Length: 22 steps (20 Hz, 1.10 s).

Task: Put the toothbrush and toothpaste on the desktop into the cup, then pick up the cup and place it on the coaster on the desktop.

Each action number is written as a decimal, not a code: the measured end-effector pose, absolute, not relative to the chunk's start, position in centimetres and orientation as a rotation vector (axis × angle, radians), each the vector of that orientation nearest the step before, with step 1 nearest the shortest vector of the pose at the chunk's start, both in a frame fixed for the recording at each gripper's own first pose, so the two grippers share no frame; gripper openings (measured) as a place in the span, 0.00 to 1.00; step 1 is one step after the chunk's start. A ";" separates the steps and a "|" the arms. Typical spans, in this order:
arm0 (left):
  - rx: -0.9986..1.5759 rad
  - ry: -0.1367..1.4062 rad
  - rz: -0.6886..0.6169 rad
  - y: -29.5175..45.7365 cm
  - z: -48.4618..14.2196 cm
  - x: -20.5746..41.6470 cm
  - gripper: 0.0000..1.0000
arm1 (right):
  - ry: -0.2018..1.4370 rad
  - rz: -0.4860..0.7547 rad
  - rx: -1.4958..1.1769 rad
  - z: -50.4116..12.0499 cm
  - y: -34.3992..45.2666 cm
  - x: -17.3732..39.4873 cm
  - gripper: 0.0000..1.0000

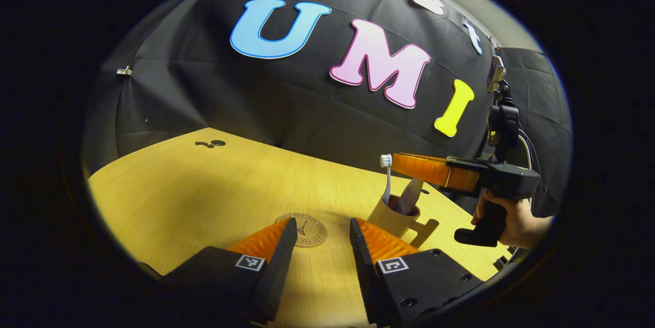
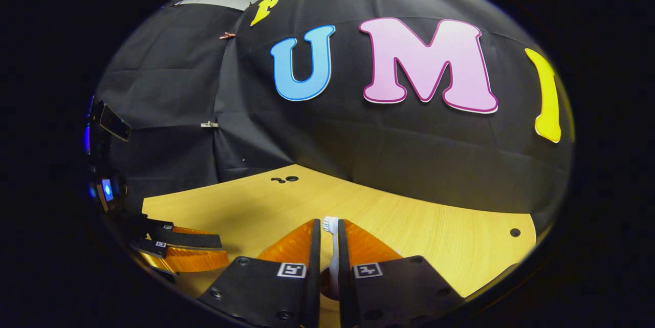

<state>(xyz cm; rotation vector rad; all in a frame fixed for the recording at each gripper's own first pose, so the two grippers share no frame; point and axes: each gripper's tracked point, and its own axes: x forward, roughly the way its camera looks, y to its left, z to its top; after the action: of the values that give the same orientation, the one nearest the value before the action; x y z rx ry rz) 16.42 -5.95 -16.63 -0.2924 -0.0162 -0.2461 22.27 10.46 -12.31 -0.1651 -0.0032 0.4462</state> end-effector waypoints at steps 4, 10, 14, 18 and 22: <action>-0.278 -0.015 -0.248 -5.6 -16.5 16.2 0.65 | 0.019 0.461 -0.126 -10.8 10.3 20.2 0.30; -0.269 -0.012 -0.250 -5.1 -16.8 15.5 0.65 | 0.243 0.399 -0.107 -13.7 7.4 17.5 0.51; -0.249 0.001 -0.244 -4.8 -17.6 15.0 0.65 | 0.334 0.330 -0.148 -15.7 5.2 16.6 0.52; -0.256 0.009 -0.238 -4.5 -18.2 14.7 0.65 | 0.469 0.316 -0.203 -19.8 4.4 15.6 0.52; -0.257 0.017 -0.230 -4.2 -18.7 14.7 0.65 | 0.584 0.282 -0.211 -22.7 3.9 16.0 0.53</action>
<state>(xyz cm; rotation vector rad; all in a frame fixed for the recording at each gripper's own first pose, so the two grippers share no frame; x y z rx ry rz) 14.69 -4.18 -18.70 -0.2572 0.0168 -0.2300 16.03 3.95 -22.70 -0.2105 0.5835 0.2817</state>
